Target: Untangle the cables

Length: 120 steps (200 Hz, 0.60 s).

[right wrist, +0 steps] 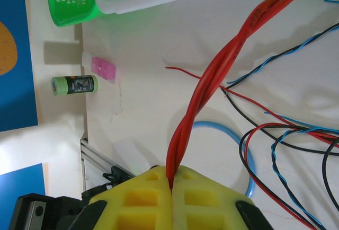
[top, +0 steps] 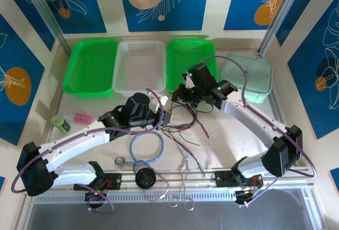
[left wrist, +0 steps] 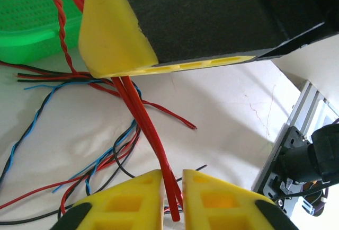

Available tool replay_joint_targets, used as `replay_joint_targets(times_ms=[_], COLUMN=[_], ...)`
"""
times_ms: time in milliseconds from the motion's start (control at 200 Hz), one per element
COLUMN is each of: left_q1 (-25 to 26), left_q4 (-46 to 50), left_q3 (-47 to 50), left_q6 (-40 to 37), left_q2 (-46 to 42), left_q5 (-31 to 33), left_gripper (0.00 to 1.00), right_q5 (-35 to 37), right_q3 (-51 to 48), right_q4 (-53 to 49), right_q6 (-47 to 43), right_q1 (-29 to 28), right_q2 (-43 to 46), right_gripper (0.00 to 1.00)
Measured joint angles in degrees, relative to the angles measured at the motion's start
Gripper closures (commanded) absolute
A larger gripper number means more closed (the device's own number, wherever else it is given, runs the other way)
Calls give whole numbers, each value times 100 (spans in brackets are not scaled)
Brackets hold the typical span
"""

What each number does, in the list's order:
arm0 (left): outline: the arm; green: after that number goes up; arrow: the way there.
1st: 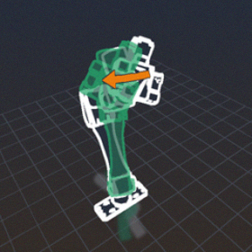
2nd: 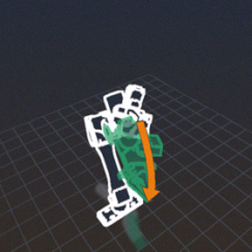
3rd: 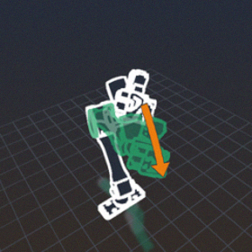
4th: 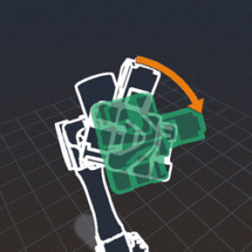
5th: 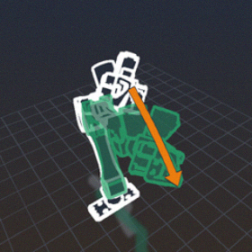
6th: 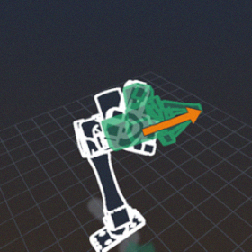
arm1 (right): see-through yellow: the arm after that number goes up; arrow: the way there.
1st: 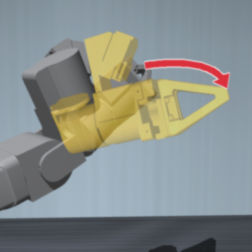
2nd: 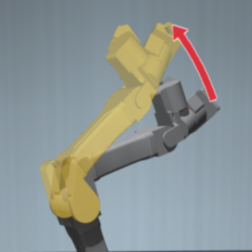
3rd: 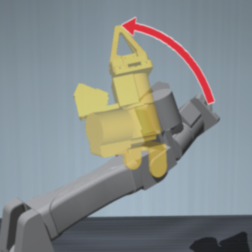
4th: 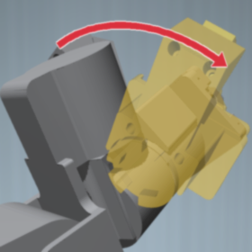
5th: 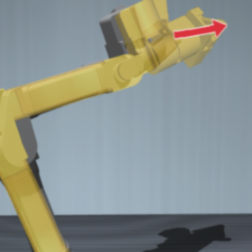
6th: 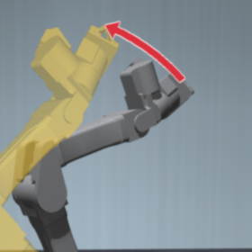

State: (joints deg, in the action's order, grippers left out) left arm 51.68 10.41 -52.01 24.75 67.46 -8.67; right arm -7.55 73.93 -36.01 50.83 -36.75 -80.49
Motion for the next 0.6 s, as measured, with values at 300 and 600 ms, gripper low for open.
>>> replay_joint_targets(times_ms=[300, 600], left_q1=[-2, 0], left_q4=[-55, -52], left_q3=[0, 0], left_q6=[39, 98], left_q2=[0, 0], left_q5=[17, 157], left_gripper=[78, 78], right_q5=[0, 0], right_q3=[0, 0], right_q4=[-15, -92], right_q6=[-39, -55], right_q1=[0, 2], right_q2=[0, 0], right_gripper=[100, 100])
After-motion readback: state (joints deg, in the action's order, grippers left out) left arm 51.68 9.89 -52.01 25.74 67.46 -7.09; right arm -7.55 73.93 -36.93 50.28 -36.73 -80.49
